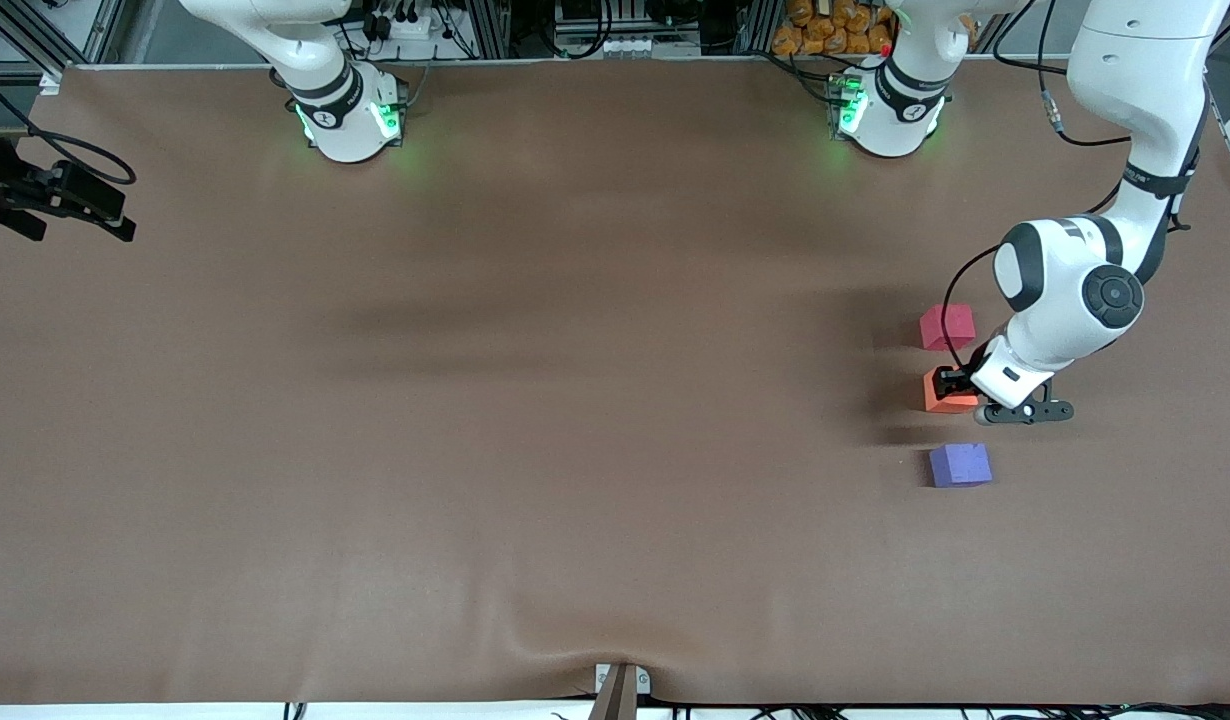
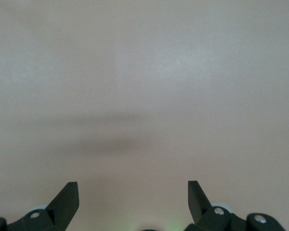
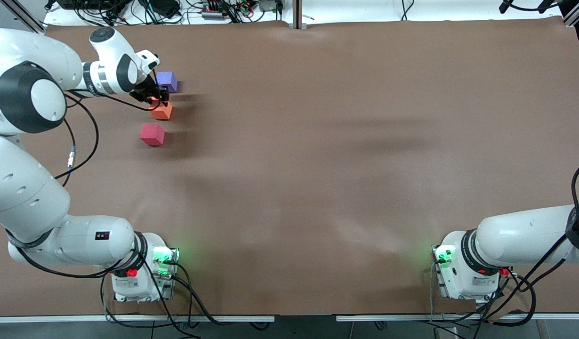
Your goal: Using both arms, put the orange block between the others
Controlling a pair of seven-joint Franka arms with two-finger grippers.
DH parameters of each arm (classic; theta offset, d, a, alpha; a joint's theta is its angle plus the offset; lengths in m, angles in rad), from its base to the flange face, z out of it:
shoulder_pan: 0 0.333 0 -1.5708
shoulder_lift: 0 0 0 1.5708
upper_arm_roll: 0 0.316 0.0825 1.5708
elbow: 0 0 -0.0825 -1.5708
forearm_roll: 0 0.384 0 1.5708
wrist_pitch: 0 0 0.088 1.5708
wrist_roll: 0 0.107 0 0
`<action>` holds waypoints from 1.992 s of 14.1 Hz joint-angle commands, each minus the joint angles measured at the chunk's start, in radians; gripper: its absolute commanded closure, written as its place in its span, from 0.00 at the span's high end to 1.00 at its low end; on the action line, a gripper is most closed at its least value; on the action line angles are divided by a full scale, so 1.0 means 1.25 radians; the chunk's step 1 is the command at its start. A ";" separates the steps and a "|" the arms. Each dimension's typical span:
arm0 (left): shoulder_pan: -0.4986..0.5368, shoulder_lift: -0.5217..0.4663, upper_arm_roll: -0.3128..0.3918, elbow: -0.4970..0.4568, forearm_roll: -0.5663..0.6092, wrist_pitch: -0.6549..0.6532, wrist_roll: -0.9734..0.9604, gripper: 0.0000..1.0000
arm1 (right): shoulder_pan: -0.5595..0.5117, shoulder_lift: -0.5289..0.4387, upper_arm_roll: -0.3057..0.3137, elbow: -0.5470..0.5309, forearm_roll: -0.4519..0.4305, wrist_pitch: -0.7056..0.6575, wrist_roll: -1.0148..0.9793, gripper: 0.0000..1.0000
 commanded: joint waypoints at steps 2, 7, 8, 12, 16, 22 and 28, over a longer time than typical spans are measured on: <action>0.000 -0.001 -0.002 -0.001 -0.004 0.014 0.015 0.00 | 0.008 0.004 0.000 0.011 -0.008 -0.003 0.010 1.00; 0.001 0.003 -0.002 -0.001 -0.005 0.014 0.000 0.00 | 0.015 0.004 0.000 0.009 -0.008 -0.002 0.010 1.00; 0.003 0.004 -0.002 0.001 -0.005 0.013 0.000 0.01 | 0.015 0.005 0.000 0.009 -0.008 -0.002 0.010 1.00; 0.000 0.026 -0.002 0.023 -0.005 0.013 0.000 0.99 | 0.015 0.005 0.000 0.009 -0.008 -0.002 0.010 1.00; 0.000 -0.001 -0.001 0.070 -0.005 -0.023 0.001 1.00 | 0.015 0.005 0.000 0.009 -0.008 -0.002 0.010 1.00; -0.006 -0.150 -0.015 0.258 0.000 -0.366 -0.110 1.00 | 0.015 0.005 0.000 0.009 -0.008 -0.003 0.010 1.00; -0.007 -0.218 -0.034 0.500 0.045 -0.666 -0.128 1.00 | 0.016 0.005 0.000 0.009 -0.008 -0.003 0.010 1.00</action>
